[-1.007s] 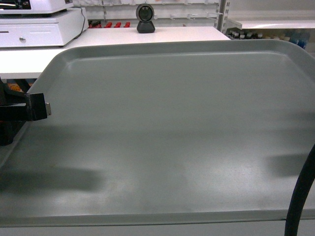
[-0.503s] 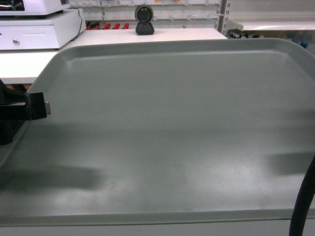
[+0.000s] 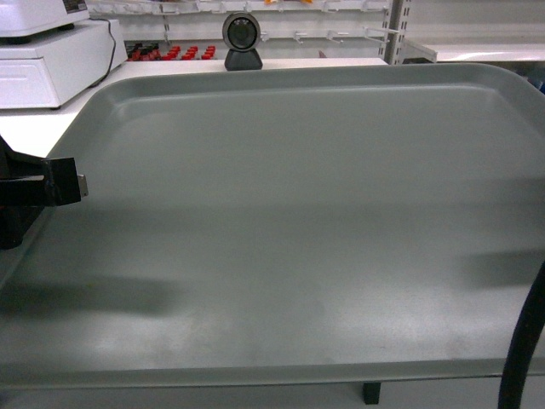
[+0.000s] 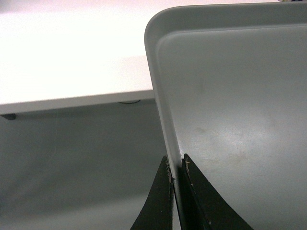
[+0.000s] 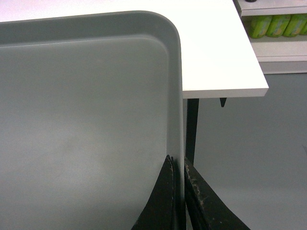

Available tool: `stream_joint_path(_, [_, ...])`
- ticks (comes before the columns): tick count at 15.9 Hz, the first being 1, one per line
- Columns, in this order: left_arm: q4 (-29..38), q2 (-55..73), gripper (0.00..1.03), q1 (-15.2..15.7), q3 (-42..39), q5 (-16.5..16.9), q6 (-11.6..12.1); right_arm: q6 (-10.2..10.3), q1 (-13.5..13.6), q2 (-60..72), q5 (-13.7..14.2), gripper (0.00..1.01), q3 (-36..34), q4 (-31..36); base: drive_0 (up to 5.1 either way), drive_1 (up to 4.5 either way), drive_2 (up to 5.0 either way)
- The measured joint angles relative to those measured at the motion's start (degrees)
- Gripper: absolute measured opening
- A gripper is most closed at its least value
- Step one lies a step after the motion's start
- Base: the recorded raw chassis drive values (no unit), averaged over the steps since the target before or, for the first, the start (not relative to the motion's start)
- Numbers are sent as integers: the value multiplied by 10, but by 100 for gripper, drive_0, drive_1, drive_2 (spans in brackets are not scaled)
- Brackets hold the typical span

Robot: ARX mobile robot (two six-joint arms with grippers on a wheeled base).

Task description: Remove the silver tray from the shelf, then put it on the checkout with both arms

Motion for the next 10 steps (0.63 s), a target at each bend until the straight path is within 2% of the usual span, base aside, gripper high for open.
stream_joint_path(10, [-5, 1, 3, 1, 0, 0, 0, 0, 0, 1, -1, 3, 0, -5, -3, 427, -434])
